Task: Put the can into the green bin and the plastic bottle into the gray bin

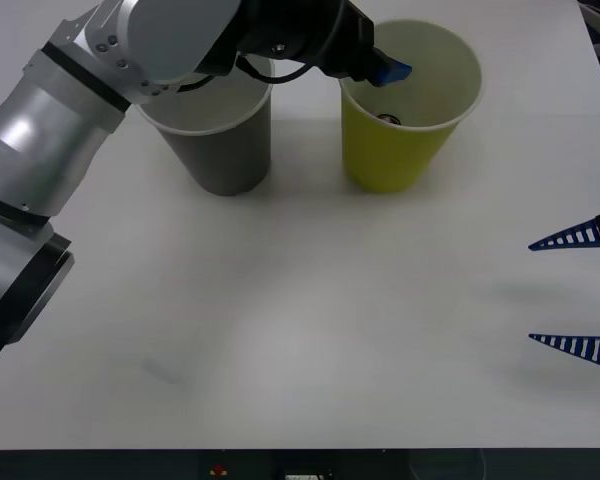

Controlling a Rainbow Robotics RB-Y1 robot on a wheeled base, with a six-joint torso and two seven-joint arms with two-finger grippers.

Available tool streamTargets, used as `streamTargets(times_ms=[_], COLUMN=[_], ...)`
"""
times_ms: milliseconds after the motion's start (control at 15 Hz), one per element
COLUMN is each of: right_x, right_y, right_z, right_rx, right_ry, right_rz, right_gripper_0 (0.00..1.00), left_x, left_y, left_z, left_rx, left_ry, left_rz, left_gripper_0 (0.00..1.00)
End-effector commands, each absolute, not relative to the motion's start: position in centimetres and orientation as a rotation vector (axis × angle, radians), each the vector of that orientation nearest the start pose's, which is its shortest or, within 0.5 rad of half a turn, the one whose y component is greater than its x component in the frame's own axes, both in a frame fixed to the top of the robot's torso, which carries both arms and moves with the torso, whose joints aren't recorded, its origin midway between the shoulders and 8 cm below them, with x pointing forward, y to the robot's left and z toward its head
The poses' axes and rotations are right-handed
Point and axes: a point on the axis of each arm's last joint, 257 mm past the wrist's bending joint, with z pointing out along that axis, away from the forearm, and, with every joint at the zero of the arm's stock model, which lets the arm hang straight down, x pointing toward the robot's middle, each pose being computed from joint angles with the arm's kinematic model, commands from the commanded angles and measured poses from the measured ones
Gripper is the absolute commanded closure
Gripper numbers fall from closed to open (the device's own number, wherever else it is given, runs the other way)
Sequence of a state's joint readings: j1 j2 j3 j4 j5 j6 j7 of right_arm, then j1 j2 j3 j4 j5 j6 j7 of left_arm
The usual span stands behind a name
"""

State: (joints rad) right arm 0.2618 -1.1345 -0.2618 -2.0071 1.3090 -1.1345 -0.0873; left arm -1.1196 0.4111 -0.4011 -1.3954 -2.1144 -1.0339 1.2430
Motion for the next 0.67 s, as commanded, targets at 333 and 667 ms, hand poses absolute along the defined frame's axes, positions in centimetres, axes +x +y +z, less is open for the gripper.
streamTargets(times_ms=[333, 667], right_x=[34.1, 34.1], right_y=[-28.6, -28.6], right_z=[-16.7, -16.7], right_rx=[-1.634, -1.634], right_ry=[1.596, 1.596], right_rz=[0.209, 0.209], right_gripper_0=[0.00, 0.00], left_x=[52.2, 46.7], left_y=[0.8, 7.8], left_z=[-0.1, -3.3], left_rx=[1.128, 1.180], left_ry=[1.591, 1.592], left_rz=[-0.426, -0.415], left_gripper_0=[0.00, 0.00])
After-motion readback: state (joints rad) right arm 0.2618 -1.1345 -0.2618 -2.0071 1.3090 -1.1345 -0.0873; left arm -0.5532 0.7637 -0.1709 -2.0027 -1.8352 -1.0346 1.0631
